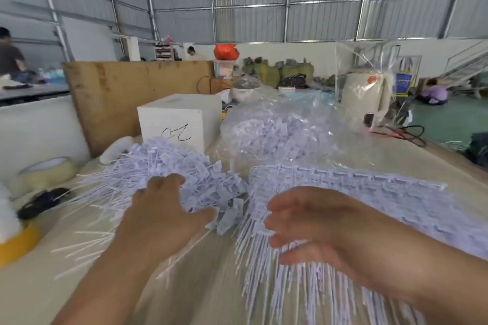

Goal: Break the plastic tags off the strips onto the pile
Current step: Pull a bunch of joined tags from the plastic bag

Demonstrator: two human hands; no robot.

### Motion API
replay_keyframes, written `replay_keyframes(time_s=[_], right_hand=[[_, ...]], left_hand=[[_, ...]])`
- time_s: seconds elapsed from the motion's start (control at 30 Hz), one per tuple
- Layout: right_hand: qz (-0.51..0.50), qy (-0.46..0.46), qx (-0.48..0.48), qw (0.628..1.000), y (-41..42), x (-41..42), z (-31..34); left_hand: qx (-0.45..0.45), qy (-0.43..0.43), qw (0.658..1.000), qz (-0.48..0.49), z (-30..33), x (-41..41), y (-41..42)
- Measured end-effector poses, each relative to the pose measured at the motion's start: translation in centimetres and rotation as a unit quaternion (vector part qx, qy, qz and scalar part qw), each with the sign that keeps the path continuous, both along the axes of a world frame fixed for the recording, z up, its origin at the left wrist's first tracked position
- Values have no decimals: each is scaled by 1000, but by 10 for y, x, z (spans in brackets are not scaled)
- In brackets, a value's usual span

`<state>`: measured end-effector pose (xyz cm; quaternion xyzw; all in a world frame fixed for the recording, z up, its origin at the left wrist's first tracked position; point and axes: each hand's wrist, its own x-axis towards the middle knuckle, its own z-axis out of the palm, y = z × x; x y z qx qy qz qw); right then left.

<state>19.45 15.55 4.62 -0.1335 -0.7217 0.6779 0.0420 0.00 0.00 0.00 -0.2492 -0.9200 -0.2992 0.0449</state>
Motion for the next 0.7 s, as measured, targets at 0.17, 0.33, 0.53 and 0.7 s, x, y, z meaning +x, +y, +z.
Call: replay_keyframes(time_s=[0.17,0.33,0.53,0.7], right_hand=[[0,-63,42,997,-21,-59,-12],[-23,-100,-11,995,-24,-114,-27],[-86,-142,-96,981,-14,-143,-32],[-82,-124,-153,977,-12,-159,-44]], left_hand=[[-259,58,964,-1,6,-18,47],[-277,47,960,-19,-2,-37,62],[-189,55,978,-76,-19,-54,67],[-92,79,985,-124,-34,-59,68]])
